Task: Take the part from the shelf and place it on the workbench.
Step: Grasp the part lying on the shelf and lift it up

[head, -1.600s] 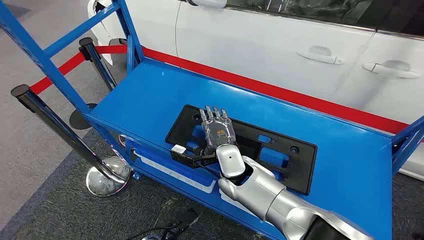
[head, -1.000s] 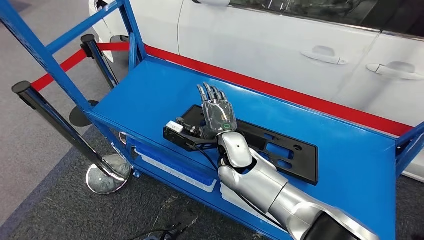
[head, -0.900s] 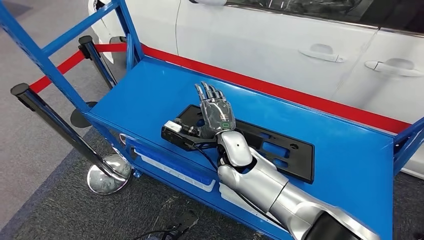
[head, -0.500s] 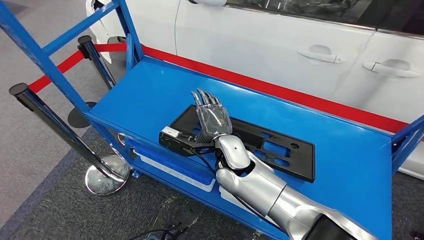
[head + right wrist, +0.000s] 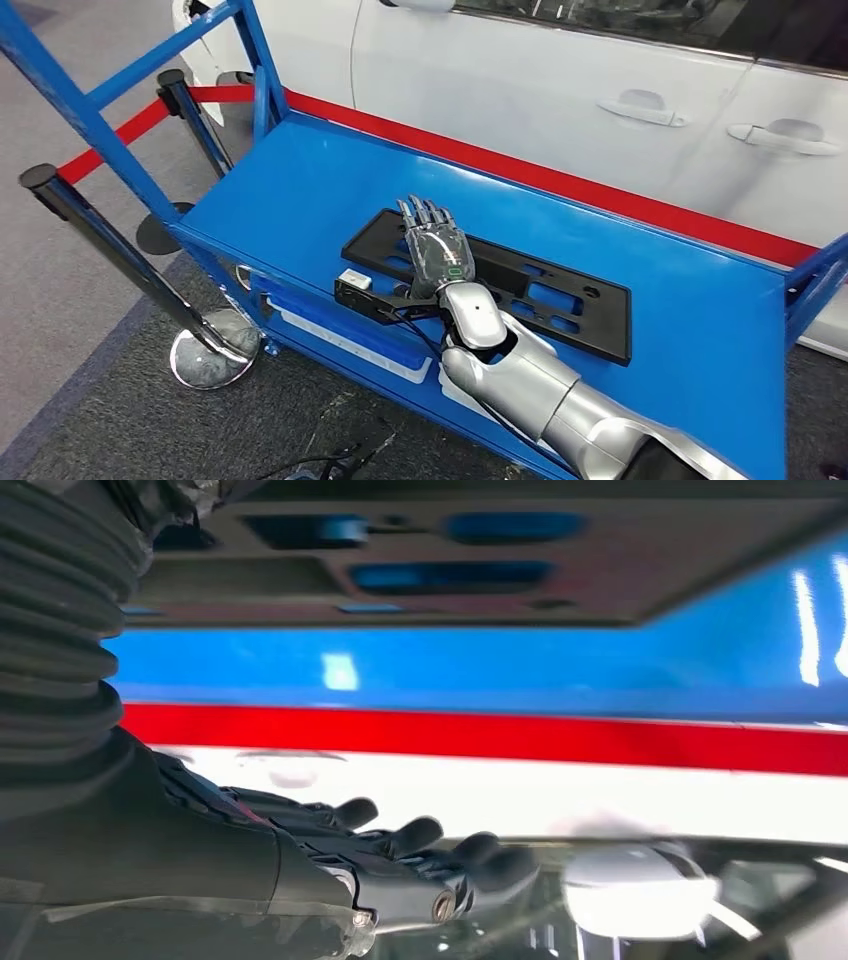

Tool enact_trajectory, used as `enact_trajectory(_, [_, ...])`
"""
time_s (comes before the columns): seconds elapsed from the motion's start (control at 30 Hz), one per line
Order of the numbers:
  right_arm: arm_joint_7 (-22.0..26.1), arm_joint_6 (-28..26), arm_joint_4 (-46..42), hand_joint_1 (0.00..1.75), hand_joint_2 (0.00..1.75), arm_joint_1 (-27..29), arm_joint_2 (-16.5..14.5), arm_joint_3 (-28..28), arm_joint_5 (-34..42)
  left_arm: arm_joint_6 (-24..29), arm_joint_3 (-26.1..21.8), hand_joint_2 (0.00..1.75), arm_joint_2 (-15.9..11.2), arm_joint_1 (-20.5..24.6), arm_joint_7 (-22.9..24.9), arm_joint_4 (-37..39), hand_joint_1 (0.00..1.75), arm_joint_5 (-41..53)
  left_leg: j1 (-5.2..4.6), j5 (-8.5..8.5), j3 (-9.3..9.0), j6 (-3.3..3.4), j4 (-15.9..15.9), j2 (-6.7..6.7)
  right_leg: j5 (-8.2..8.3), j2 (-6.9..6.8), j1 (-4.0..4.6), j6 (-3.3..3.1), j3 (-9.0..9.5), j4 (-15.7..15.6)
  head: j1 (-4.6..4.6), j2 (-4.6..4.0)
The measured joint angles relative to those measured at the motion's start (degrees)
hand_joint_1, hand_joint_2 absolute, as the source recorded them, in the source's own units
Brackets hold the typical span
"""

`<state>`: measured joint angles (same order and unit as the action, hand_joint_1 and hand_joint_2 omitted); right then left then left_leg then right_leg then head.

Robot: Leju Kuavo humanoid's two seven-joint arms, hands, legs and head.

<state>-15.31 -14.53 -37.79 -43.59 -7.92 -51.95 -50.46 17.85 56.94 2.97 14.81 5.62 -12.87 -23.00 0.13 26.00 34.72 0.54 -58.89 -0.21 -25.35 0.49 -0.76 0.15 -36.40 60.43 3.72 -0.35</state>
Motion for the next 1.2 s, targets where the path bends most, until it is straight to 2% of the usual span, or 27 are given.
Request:
enact_trajectory(0.07, [-0.67, 0.64, 0.38, 0.00, 1.75, 0.24, 0.19, -0.16, -1.07, -0.08, 0.00, 0.00, -0.01, -0.01, 0.04, 0.00, 0.00, 0.06, 0.13, 0.16, 0.06, -0.42, -0.05, 0.04, 0.17, 0.03, -0.09, -0.61, -0.04, -0.13, 0.00, 0.00])
enact_trajectory(0.1, [-1.24, 1.23, 0.60, 0.00, 1.75, 0.27, 0.26, -0.30, -1.93, -0.11, 0.00, 0.00, -0.01, 0.02, 0.04, 0.00, 0.00, 0.11, 0.18, 0.88, 0.47, -0.70, -1.03, 0.06, 0.25, 0.02, -0.22, -0.95, 0.05, -0.27, 0.13, 0.00])
enact_trajectory(0.13, [-1.87, 1.95, 0.84, 0.00, 1.75, 0.26, 0.31, -0.46, -2.86, -0.14, 0.00, 0.00, -0.01, 0.06, 0.04, 0.00, 0.00, 0.17, 0.23, 2.16, 1.38, -0.97, -3.16, 0.07, 0.32, -0.01, -0.37, -1.22, 0.16, -0.42, 0.25, 0.00])
enact_trajectory(0.2, [-3.10, 3.49, 1.39, 0.00, 1.75, 0.38, 0.41, -0.75, -4.43, -0.16, 0.00, 0.00, -0.01, 0.10, 0.04, 0.00, 0.00, 0.27, 0.34, 5.52, 4.67, -1.42, -10.38, 0.08, 0.32, -0.06, -0.34, -1.53, 0.26, -0.46, 0.50, 0.00])
enact_trajectory(0.23, [-3.54, 4.11, 1.73, 0.00, 1.75, 0.53, 0.49, -0.86, -4.91, -0.17, 0.00, 0.00, -0.01, 0.07, 0.04, 0.00, 0.00, 0.28, 0.38, 6.60, 6.31, -1.51, -13.75, 0.08, 0.30, -0.07, -0.27, -1.58, 0.27, -0.44, 0.51, 0.00])
enact_trajectory(0.27, [-3.97, 4.63, 2.11, 0.00, 1.75, 0.72, 0.61, -0.94, -5.31, -0.19, 0.00, 0.00, -0.02, 0.02, 0.04, 0.00, 0.00, 0.29, 0.39, 6.72, 7.31, -1.49, -15.55, 0.08, 0.28, -0.08, -0.20, -1.61, 0.29, -0.43, 0.51, 0.00])
enact_trajectory(0.3, [-4.36, 4.99, 2.52, 0.00, 1.75, 0.88, 0.79, -1.03, -5.64, -0.20, 0.00, 0.00, -0.02, -0.01, 0.04, 0.00, 0.00, 0.29, 0.38, 5.75, 7.27, -1.37, -15.12, 0.08, 0.27, -0.06, -0.15, -1.62, 0.33, -0.41, 0.50, 0.00])
enact_trajectory(0.33, [-4.71, 5.22, 2.92, 0.00, 1.75, 0.98, 0.97, -1.09, -5.95, -0.21, 0.00, 0.00, -0.02, -0.01, 0.04, 0.00, 0.00, 0.31, 0.37, 3.90, 6.16, -1.13, -12.48, 0.08, 0.26, -0.02, -0.10, -1.62, 0.38, -0.41, 0.50, 0.00])
enact_trajectory(0.37, [-5.08, 5.32, 3.28, 0.00, 1.75, 1.03, 1.17, -1.14, -6.19, -0.21, 0.00, 0.00, -0.02, 0.03, 0.04, 0.00, 0.00, 0.34, 0.33, 1.80, 4.37, -0.81, -8.46, 0.08, 0.26, 0.04, -0.07, -1.62, 0.43, -0.41, 0.49, 0.00])
enact_trajectory(0.43, [-5.61, 5.29, 3.85, 0.00, 1.75, 1.01, 1.49, -1.17, -6.58, -0.21, 0.00, 0.00, -0.03, 0.19, 0.03, 0.00, 0.00, 0.36, 0.04, -0.40, 1.08, -0.24, -1.70, 0.04, 0.28, 0.18, 0.12, -1.38, 0.35, -0.42, 0.47, 0.00])
enact_trajectory(0.5, [-6.12, 5.24, 4.38, 0.00, 1.75, 1.05, 1.82, -1.20, -6.93, -0.21, 0.00, 0.00, -0.04, 0.25, -0.02, 0.00, 0.00, 0.28, -0.29, -0.33, 0.18, 0.08, 0.23, -0.06, 0.44, 0.25, 0.20, -0.86, 0.19, -0.58, 0.45, 0.00])
enact_trajectory(0.57, [-6.60, 5.29, 4.83, 0.00, 1.75, 1.04, 2.30, -1.23, -7.35, -0.21, 0.00, 0.00, -0.05, 0.19, -0.05, 0.00, 0.00, 0.22, -0.15, -0.69, 0.05, 0.55, 0.79, -0.06, 0.46, 0.21, 0.16, -0.18, 0.19, -0.67, 0.43, 0.00])
enact_trajectory(0.6, [-6.80, 5.37, 5.01, 0.00, 1.75, 0.94, 2.63, -1.23, -7.62, -0.21, 0.00, 0.00, -0.06, 0.19, -0.05, 0.00, 0.00, 0.23, 0.01, -0.93, -0.13, 0.87, 1.15, -0.02, -0.11, 0.16, 0.17, 0.14, -0.13, 0.03, 0.37, 0.00])
enact_trajectory(0.63, [-6.92, 5.51, 5.19, 0.00, 1.75, 0.81, 2.96, -1.23, -7.97, -0.21, 0.00, 0.00, -0.05, 0.22, -0.05, 0.00, 0.00, 0.27, 0.18, -1.17, -0.30, 1.19, 1.52, 0.03, -1.24, 0.11, 0.20, 0.40, -0.92, 1.79, 0.26, 0.00])
enact_trajectory(0.73, [-7.55, 6.00, 5.79, 0.00, 1.75, 0.85, 4.01, -1.23, -9.34, -0.21, 0.00, 0.00, -0.02, 0.16, -0.05, 0.00, 0.00, 0.35, 0.26, -1.30, -0.36, 1.64, 1.71, 0.10, -5.90, 0.02, 0.18, 0.86, -5.69, 11.94, 0.01, 0.00])
enact_trajectory(0.77, [-8.00, 6.02, 5.98, 0.00, 1.75, 1.01, 4.34, -1.23, -9.97, -0.21, 0.00, 0.00, -0.02, 0.08, -0.05, 0.00, 0.00, 0.36, 0.25, -1.26, -0.34, 1.65, 1.62, 0.10, -6.24, 0.02, 0.15, 0.97, -6.67, 13.96, 0.00, 0.00])
enact_trajectory(0.8, [-8.46, 5.93, 6.13, 0.00, 1.75, 1.11, 4.62, -1.24, -10.59, -0.21, 0.01, 0.00, -0.02, 0.01, -0.05, 0.00, 0.00, 0.35, 0.25, -1.20, -0.31, 1.63, 1.50, 0.09, -5.61, 0.00, 0.10, 1.03, -6.71, 13.99, 0.00, 0.00])
enact_trajectory(0.83, [-8.91, 5.74, 6.24, 0.00, 1.75, 1.15, 4.83, -1.25, -11.18, -0.20, 0.01, 0.00, -0.01, -0.05, -0.05, 0.00, 0.00, 0.33, 0.27, -1.07, -0.31, 1.56, 1.29, 0.07, -4.05, -0.02, 0.02, 1.05, -5.66, 11.80, 0.00, 0.00])
enact_trajectory(0.87, [-9.34, 5.48, 6.32, 0.00, 1.75, 1.14, 4.99, -1.25, -11.72, -0.19, 0.01, 0.00, 0.01, -0.08, -0.05, 0.00, 0.00, 0.31, 0.29, -0.87, -0.28, 1.41, 0.97, 0.05, -2.17, -0.08, -0.08, 1.02, -3.84, 8.04, -0.02, 0.00])
enact_trajectory(0.9, [-9.64, 5.21, 6.37, 0.00, 1.75, 1.10, 5.09, -1.26, -12.10, -0.17, 0.01, 0.00, 0.03, -0.07, -0.05, 0.00, 0.00, 0.28, 0.20, -0.62, -0.15, 1.17, 0.59, 0.02, -0.99, -0.12, -0.11, 0.92, -2.13, 4.56, -0.01, 0.00])
enact_trajectory(0.93, [-9.93, 4.91, 6.42, 0.00, 1.75, 1.08, 5.15, -1.26, -12.48, -0.16, 0.00, 0.00, 0.05, -0.05, -0.05, 0.00, 0.00, 0.25, 0.11, -0.38, 0.02, 0.91, 0.17, -0.02, -0.14, -0.08, -0.10, 0.70, -0.77, 1.76, 0.03, 0.00])
enact_trajectory(0.97, [-10.24, 4.61, 6.45, 0.03, 1.75, 1.09, 5.19, -1.27, -12.91, -0.14, 0.00, 0.00, 0.07, -0.03, -0.05, 0.00, 0.00, 0.23, 0.00, -0.26, 0.20, 0.61, -0.10, -0.04, 0.02, -0.04, -0.04, 0.43, -0.12, 0.37, 0.07, 0.00])
enact_trajectory(1.0, [-10.55, 4.37, 6.47, 0.12, 1.75, 1.09, 5.23, -1.27, -13.36, -0.13, 0.00, 0.00, 0.06, -0.02, -0.06, 0.00, 0.00, 0.21, -0.09, -0.25, 0.33, 0.33, -0.18, -0.07, -0.14, 0.04, 0.11, 0.09, -0.05, 0.24, 0.09, 0.00])
enact_trajectory(1.03, [-10.92, 4.19, 6.49, 0.32, 1.75, 1.09, 5.28, -1.27, -13.86, -0.12, 0.00, 0.00, 0.07, -0.03, -0.07, 0.00, 0.00, 0.19, -0.06, -0.32, 0.34, 0.11, -0.16, -0.09, 0.03, 0.09, 0.17, -0.26, -0.05, 0.18, 0.11, 0.00])
enact_trajectory(1.1, [-11.65, 4.17, 6.53, 0.88, 1.75, 1.08, 5.42, -1.27, -14.70, -0.09, 0.00, 0.00, 0.06, -0.07, -0.07, 0.00, 0.00, 0.16, 0.04, 0.28, 0.65, -0.38, -0.80, -0.06, 0.27, 0.04, 0.00, -0.93, 0.10, -0.07, 0.12, 0.00])
enact_trajectory(1.17, [-12.20, 4.70, 6.60, 1.31, 1.75, 1.12, 5.57, -1.27, -15.24, -0.04, 0.00, 0.00, 0.06, -0.07, -0.07, 0.00, 0.00, 0.14, 0.17, 2.93, 2.53, -0.97, -5.10, -0.02, 0.47, 0.00, -0.26, -1.43, 0.22, -0.36, 0.30, 0.00])
enact_trajectory(1.2, [-12.38, 5.13, 6.66, 1.40, 1.75, 1.21, 5.63, -1.25, -15.40, -0.02, 0.00, 0.00, 0.06, -0.09, -0.07, 0.00, 0.00, 0.11, 0.23, 4.70, 4.10, -1.25, -8.68, -0.02, 0.50, 0.00, -0.26, -1.54, 0.18, -0.40, 0.39, 0.00])
